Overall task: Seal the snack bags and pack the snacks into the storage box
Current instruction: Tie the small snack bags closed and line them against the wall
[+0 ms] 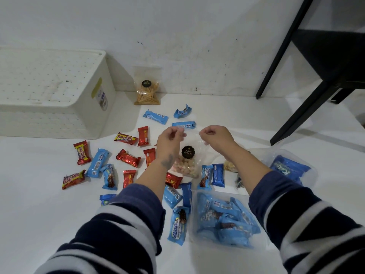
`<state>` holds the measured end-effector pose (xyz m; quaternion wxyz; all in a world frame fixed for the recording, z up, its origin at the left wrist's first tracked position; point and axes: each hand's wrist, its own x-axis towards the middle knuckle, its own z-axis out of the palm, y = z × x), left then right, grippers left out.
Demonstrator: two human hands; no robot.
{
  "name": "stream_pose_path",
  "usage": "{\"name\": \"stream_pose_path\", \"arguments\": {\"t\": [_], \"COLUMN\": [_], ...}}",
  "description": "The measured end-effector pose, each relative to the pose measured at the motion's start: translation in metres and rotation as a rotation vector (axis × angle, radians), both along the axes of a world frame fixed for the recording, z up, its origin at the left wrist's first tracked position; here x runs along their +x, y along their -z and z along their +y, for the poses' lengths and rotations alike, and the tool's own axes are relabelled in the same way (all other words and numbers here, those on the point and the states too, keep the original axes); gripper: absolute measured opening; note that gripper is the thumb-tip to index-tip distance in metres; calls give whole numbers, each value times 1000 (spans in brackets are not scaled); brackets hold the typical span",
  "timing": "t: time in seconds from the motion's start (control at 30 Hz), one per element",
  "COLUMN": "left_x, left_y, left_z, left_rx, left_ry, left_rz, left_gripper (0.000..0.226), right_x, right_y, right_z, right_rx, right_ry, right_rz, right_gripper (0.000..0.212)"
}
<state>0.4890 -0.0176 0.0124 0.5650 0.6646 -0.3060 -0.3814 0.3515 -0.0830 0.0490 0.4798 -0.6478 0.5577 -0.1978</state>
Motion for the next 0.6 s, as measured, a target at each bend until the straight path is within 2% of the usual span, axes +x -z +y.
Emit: {"name": "stream_pose_path", "arguments": {"t": [0.23,0.43,0.6], "left_x": [2,-2,-2], "left_y": [-7,-14,-12], "left_z": [-2,-1,-4], "left_rx": [53,76,100], "left_ry": [-5,90,99], "left_rz": [-90,15,-60], "left_gripper": [14,13,8], "right_x": [8,6,7], "right_y": [-4,-7,-6], "right_z": [0,-3,-2], "right_rx": [-78,-90,-71], "right_ry": [-63,-87,-131], "right_rz": [56,103,95], "right_gripper": [14,6,9]}}
